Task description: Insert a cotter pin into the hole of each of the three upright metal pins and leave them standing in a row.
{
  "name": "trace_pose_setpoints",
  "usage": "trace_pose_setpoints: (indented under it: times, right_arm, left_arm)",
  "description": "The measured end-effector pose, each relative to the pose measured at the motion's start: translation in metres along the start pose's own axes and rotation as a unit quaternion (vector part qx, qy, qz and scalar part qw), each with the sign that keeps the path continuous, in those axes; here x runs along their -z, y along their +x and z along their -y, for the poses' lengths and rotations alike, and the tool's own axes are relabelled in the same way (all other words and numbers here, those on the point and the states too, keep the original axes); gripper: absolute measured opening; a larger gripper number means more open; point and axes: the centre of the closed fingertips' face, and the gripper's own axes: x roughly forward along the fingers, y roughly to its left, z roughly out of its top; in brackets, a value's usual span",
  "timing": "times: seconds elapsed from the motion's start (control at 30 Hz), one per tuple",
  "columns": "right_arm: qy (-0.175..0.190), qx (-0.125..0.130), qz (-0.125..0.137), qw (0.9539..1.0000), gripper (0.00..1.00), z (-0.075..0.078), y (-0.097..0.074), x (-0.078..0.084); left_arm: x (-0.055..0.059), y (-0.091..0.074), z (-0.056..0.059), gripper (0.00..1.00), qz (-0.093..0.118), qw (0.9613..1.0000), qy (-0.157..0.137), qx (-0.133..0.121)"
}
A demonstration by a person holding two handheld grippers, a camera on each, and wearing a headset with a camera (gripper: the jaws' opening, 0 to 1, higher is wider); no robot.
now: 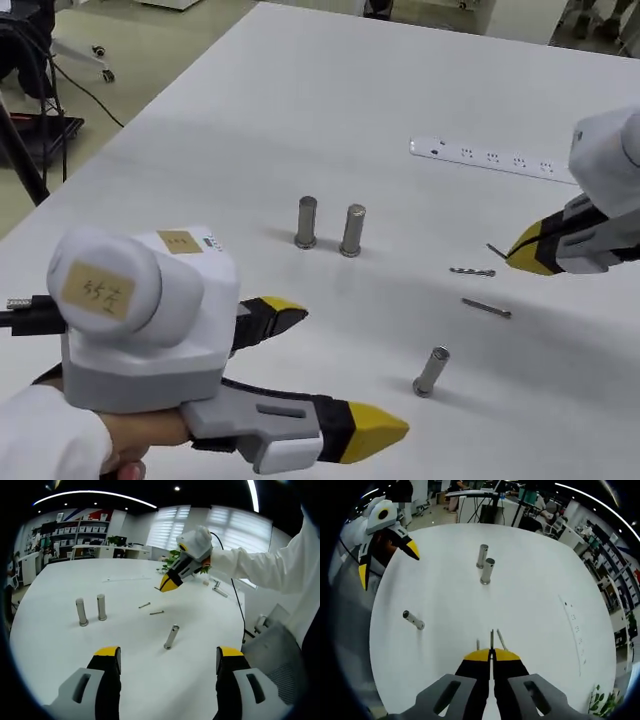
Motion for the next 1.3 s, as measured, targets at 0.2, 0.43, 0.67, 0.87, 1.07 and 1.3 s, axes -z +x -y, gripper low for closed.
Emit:
trace_pose_setpoints:
  times: [0.2, 0.43, 0.67, 0.87, 1.07, 1.3]
  right_arm:
    - [-0.006, 0.020, 0.005, 0.9998, 0.00, -0.010, -0.015, 0.004]
    - [0.009, 0.028, 0.040, 0.9988, 0.00, -0.028, -0.032, -0.005]
    - [-0.005, 0.038, 0.065, 0.9971, 0.00, -0.044, -0.046, -0.021]
    - [-0.015, 0.047, 0.082, 0.9954, 0.00, -0.050, -0.052, -0.031]
    - [-0.038, 0.067, 0.075, 0.9942, 0.00, -0.059, -0.055, -0.029]
    - [-0.048, 0.069, 0.083, 0.9929, 0.00, -0.073, -0.052, -0.031]
  left_arm:
    - [-0.015, 0.006, -0.006, 0.58, 0.020, 0.9996, -0.021, -0.006]
    - [-0.037, 0.019, -0.001, 0.51, 0.038, 0.9982, -0.045, 0.010]
    - [-0.059, 0.033, 0.007, 0.46, 0.047, 0.9971, -0.053, 0.027]
    - [-0.072, 0.043, 0.016, 0.38, 0.046, 0.9968, -0.051, 0.042]
    - [-0.079, 0.049, 0.022, 0.30, 0.044, 0.9971, -0.042, 0.046]
    - [-0.078, 0.059, 0.031, 0.24, 0.032, 0.9969, -0.043, 0.058]
